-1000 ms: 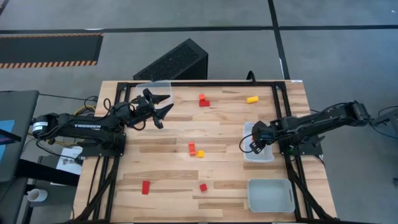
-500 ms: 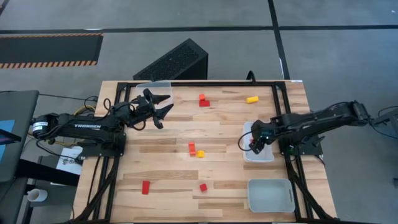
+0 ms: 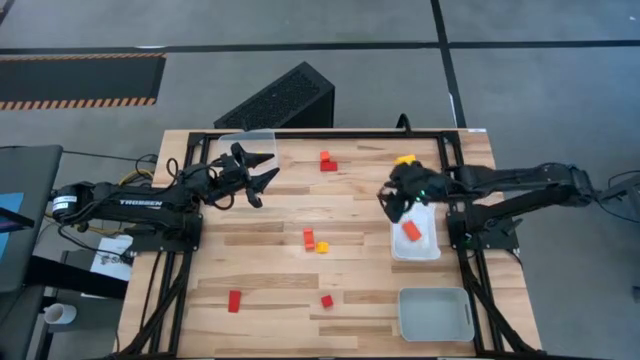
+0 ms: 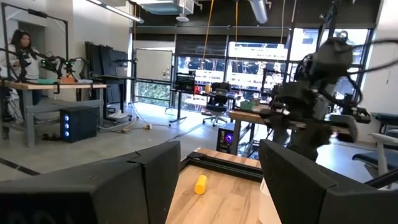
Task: Sort & place blocks by color
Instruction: Put the top red block into the gray bin
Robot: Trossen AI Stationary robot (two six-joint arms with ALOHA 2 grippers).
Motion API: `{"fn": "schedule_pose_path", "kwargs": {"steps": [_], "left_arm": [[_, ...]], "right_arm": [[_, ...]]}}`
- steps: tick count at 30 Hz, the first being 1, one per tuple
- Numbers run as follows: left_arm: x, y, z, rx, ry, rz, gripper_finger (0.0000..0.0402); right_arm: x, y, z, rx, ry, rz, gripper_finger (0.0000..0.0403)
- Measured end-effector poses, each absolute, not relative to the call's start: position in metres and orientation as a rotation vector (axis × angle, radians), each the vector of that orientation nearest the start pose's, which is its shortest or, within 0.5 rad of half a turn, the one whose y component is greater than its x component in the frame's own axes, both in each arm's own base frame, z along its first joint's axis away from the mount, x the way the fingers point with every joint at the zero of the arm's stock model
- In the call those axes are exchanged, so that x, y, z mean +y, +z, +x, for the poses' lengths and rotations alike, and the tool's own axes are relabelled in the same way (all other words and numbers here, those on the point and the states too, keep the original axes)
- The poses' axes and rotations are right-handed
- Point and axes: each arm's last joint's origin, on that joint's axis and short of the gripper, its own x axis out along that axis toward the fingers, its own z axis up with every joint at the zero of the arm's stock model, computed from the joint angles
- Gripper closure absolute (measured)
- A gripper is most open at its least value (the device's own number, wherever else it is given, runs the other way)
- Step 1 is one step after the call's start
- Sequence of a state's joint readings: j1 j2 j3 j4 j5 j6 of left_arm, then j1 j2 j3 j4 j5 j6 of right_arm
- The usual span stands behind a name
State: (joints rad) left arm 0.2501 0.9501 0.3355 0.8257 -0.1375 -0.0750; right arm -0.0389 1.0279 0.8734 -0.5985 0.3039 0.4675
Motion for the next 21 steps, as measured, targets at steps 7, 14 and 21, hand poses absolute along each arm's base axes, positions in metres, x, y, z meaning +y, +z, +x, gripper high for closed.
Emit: {"fn": "schedule_pose_path", "kwargs": {"steps": [7, 14, 21], "left_arm": [[0.052, 0.246, 0.189, -0.219, 0.349, -0.06, 0.0194], [0.051, 0.246, 0.189, -0.218, 0.328, -0.058, 0.0194], [0.051, 0.246, 0.189, -0.216, 0.329, -0.058, 0.0194]], "right_arm": [[-0.057, 0.267, 0.234, 0.689, -0.449, 0.314, 0.018], [-0.096, 0.238, 0.272, 0.725, -0.366, 0.353, 0.018], [-0.135, 0.225, 0.311, 0.8, -0.386, 0.296, 0.018]]}}
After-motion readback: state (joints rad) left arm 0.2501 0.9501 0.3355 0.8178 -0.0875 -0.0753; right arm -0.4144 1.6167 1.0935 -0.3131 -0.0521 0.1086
